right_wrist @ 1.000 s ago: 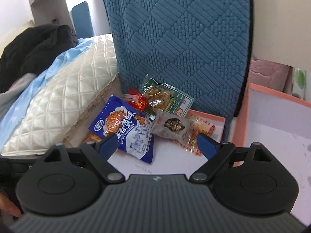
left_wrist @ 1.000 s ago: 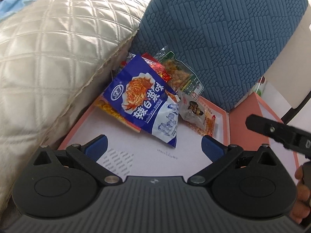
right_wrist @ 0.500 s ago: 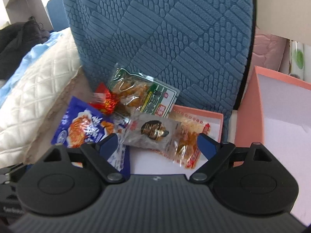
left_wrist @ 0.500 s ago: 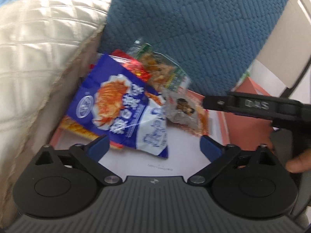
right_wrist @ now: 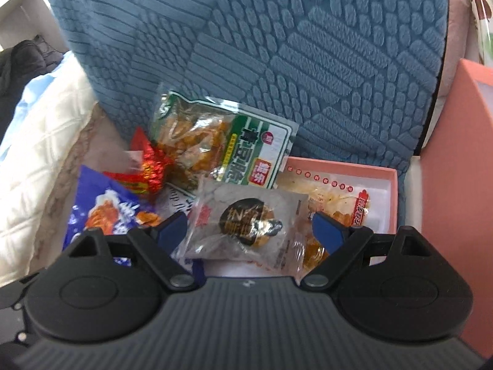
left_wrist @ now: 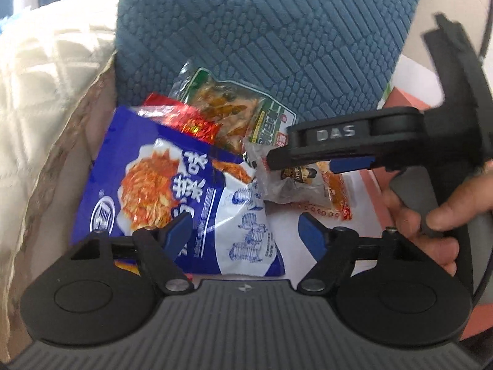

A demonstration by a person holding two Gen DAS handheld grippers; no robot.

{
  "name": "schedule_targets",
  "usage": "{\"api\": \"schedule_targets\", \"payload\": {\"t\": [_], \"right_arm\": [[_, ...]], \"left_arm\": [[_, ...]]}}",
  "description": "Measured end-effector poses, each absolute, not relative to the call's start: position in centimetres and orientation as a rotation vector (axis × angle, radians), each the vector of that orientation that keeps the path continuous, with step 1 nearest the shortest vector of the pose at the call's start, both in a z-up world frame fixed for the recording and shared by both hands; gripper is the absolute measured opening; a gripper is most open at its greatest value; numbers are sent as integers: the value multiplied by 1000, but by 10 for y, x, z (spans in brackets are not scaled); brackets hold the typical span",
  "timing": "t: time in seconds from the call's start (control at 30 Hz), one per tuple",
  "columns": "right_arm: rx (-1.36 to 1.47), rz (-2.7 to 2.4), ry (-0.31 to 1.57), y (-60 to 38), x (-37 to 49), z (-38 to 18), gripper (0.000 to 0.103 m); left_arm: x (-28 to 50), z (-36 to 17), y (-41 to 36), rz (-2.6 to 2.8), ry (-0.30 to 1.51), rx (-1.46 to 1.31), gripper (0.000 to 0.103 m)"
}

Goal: Organize snacks
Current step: 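Lower the right gripper onto the small clear snack packet and close it, then close the left gripper on the blue-and-white noodle bag while right holds packet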

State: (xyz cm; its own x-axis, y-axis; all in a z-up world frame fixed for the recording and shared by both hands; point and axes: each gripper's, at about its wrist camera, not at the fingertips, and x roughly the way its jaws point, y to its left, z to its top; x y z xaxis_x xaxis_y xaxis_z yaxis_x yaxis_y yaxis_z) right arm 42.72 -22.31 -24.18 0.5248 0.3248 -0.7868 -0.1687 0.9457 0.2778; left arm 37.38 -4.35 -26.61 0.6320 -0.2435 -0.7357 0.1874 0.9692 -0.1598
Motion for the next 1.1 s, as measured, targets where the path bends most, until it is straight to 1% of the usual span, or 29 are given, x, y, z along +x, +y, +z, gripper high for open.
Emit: {"api": "schedule_targets", "payload": {"t": [0.1,0.23,0.33,0.4,0.47,0.5,0.53,0.57,0.6,0.63,0.7,0.73,0.8,0.9,1.1], "right_arm": [[168,305,1002,-222,435,-250,89],[204,318,1035,-224,444,-260,89],[219,322,1048,-224,449,-263,92],[204,333,1053,-221,451,-263,92],[191,351,1057,-220,453,-264,91],[181,361,1055,-218,453,-264,86],[178,364,1058,-219,452,-264,86],[182,360,1059,-219,452,-264,80],[175,346,1059,-220,452,-263,70],[185,342,1060,-222,454,-262,67],[230,334,1068,-231,455,-262,53],[252,330,1073,-236,455,-261,51],[276,326,1074,-243,454,-260,38],[264,324,1063,-248,446,-255,29],[214,319,1041,-254,421,-239,24]], "left_arm": [[376,-270,-55,-225,831,2,80],[385,-277,-61,-202,850,63,80],[390,-281,-63,-190,857,93,80],[393,-282,-63,-181,861,102,77],[394,-283,-61,-165,858,101,71],[395,-283,-59,-161,857,95,71],[396,-283,-57,-160,857,86,70],[397,-283,-55,-159,860,78,69],[398,-282,-53,-159,861,70,68],[399,-281,-51,-159,863,61,65],[397,-279,-50,-160,864,51,59],[397,-277,-50,-161,865,47,56],[395,-273,-48,-160,865,33,52],[386,-266,-43,-160,867,4,49],[378,-249,-25,-149,868,-66,46]]}}
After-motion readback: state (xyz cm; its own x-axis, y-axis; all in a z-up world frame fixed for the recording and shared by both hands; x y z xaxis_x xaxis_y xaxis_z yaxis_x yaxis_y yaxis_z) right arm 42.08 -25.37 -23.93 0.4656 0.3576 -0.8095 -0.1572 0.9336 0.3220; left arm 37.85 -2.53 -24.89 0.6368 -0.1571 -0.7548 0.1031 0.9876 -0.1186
